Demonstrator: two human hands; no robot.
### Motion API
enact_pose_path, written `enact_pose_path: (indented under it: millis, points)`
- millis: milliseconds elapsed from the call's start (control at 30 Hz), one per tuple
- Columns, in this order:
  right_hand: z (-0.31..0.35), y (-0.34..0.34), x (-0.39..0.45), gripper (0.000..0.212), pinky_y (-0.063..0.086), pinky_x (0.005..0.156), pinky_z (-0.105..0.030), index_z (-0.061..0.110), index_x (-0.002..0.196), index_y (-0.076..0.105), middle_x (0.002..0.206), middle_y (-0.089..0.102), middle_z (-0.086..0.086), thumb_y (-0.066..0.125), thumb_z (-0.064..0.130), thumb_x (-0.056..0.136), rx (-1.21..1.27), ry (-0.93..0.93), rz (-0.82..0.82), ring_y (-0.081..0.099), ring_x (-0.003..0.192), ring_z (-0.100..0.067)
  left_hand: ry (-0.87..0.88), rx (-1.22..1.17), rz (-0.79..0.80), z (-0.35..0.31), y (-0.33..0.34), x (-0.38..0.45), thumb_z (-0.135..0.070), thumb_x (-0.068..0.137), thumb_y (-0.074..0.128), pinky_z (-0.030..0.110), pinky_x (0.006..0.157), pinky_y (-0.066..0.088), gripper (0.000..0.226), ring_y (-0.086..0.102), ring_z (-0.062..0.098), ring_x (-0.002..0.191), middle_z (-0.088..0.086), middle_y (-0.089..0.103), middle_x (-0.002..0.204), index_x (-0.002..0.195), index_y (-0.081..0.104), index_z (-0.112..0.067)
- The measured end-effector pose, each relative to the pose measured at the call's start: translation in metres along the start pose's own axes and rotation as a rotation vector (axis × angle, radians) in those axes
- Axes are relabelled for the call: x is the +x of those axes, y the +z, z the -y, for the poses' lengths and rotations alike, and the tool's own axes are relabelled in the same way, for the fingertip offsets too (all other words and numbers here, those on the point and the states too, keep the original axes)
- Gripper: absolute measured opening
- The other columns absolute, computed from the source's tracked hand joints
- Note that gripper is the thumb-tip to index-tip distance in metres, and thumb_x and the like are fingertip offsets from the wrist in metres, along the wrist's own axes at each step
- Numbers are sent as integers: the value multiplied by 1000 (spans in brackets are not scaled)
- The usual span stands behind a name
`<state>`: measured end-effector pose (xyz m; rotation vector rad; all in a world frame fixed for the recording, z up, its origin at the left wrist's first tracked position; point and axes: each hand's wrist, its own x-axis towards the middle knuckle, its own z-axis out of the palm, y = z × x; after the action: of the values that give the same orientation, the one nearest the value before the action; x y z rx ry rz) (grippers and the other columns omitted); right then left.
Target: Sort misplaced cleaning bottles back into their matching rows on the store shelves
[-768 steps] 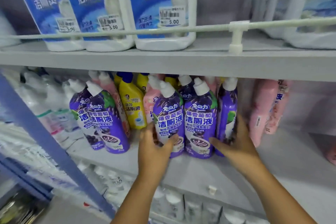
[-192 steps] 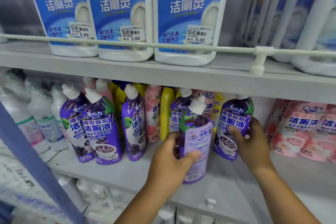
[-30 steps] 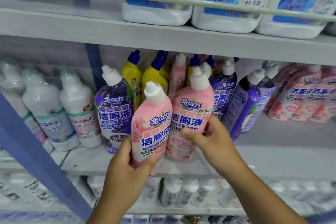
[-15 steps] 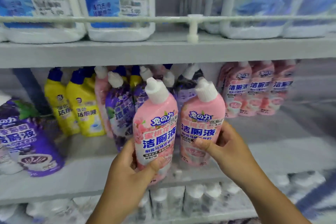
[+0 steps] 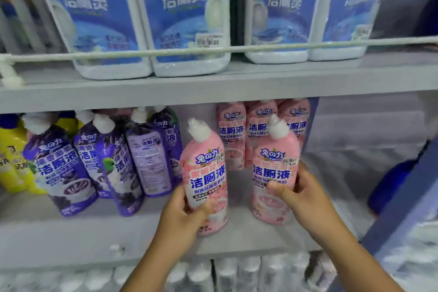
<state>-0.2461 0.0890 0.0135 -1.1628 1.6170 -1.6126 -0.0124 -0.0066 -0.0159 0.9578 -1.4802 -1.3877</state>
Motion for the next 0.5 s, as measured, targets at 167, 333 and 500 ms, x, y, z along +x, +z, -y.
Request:
enact_pose_path:
  millis: [167,333,500]
  points:
    - [-23,-37,23,42,56,76,-20,35,119,59,105,75,15,72,9,89,-47,3,-104,72,96,-3,53,91,68,19,42,34,-1,84,79,16,76,55,45,75,8,98,-11,78,108,122,62,-20]
    - [-34,-61,43,49,59,82,-23,49,121,52,111,72,21,72,16,90,-124,-6,-151,69,94,6,39,117,123,32,83,59,-7,87,77,26,86,56,45,73,11,105,-8,77,114,125,60,-26]
    - [-52,-59,56,71,57,91,-32,22,140,42,125,63,-5,82,17,82,-26,-102,-383,68,109,-12,85,201,57,24,114,84,-18,77,89,17,71,56,47,72,2,93,-15,72,109,111,62,-34]
